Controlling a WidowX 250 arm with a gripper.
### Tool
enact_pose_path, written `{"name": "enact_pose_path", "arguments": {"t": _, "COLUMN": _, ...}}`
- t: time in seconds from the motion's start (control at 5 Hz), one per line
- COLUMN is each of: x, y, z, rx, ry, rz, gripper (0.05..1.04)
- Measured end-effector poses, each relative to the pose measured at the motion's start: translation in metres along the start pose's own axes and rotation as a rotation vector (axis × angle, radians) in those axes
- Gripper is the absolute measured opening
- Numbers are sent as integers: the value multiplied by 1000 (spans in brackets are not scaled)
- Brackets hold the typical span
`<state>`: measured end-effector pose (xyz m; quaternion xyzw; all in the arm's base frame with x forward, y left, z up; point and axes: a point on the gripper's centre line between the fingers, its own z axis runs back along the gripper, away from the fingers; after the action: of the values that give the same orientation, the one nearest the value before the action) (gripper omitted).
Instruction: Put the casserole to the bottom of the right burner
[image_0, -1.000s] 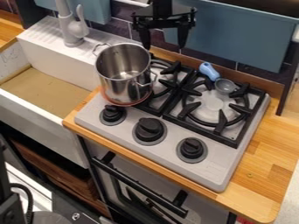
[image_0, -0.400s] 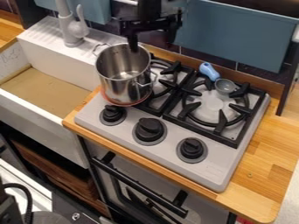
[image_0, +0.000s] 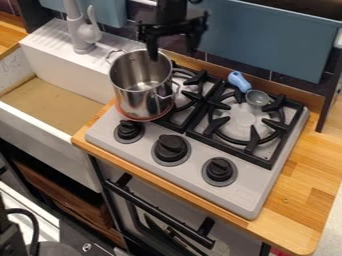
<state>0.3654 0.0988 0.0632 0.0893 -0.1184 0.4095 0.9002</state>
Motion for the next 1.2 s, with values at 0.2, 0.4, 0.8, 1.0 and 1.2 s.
{"name": "enact_pose_path", "arguments": {"t": 0.2, "x": -2, "y": -2, "z": -5, "rx": -7, "ry": -15, "rz": 7, "gripper": 1001}}
{"name": "enact_pose_path", "arguments": {"t": 0.4, "x": -4, "y": -2, "z": -11, "rx": -13, "ry": -22, "rz": 24, "gripper": 1001}}
{"name": "enact_pose_path", "arguments": {"t": 0.8, "x": -9, "y": 0, "z": -26, "rx": 32, "ry": 30, "rz": -17, "gripper": 1001}}
{"name": "enact_pose_path", "arguments": {"t": 1.0, "x": -9, "y": 3, "z": -29, "rx": 42, "ry": 45, "rz": -23, "gripper": 972}}
{"name": "enact_pose_path", "arguments": {"t": 1.2, "x": -4, "y": 4, "z": -26, "rx": 37, "ry": 73, "rz": 6, "gripper": 704}}
